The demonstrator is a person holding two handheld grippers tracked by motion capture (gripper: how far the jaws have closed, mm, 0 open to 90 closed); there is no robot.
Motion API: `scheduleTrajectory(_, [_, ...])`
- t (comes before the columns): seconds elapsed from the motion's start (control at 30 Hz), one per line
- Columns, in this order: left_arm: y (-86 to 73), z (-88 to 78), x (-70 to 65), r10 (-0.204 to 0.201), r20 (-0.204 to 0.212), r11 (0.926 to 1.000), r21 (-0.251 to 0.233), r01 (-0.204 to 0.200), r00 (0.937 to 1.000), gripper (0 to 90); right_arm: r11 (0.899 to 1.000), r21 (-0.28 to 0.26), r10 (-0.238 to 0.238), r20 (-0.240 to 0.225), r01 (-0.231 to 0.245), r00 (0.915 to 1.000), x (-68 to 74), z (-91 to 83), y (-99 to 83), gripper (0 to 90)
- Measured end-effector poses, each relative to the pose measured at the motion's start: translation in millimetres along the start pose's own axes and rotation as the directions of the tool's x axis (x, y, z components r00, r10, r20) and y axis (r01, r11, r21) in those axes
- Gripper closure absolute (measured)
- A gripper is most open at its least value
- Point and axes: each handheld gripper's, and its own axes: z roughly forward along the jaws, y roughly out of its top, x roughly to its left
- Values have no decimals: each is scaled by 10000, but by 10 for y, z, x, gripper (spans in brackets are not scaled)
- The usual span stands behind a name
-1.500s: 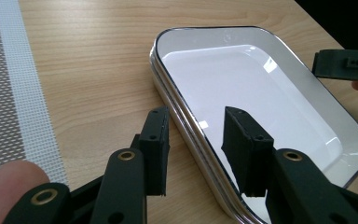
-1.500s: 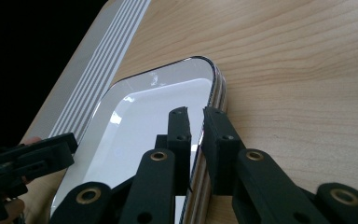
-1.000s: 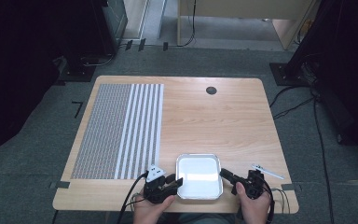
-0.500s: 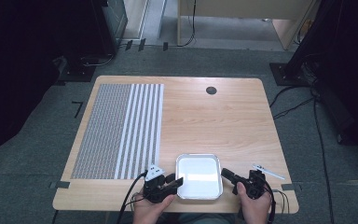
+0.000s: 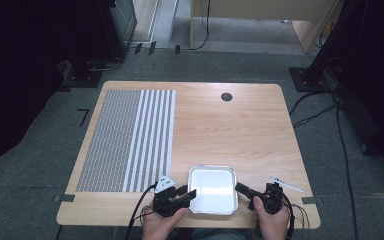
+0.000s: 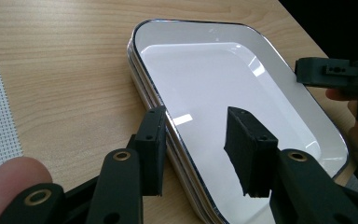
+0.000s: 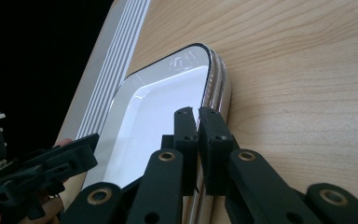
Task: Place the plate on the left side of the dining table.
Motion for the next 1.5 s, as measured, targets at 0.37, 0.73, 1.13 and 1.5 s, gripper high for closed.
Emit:
scheduleTrajectory(0.37, [15,-3,28,-154,163,9999,6,154,9997,590,9998,-214,14,-158,-18,9999,37,-39,0,877])
scheduleTrajectory(0.73, [10,-2,23,-37,-205,10000,-17,37,9998,690,9920,-339,-1166,1175,1213,9862,159,17,-75,878])
scheduleTrajectory(1.13, [26,-7,40,-290,-128,9996,-14,290,9995,705,9923,-840,-799,1324,915,9880,196,15,-121,888])
scheduleTrajectory(1.5, [36,-2,75,-582,173,9983,-33,583,9982,670,9891,-1144,-810,994,922,9918,234,-38,-114,882])
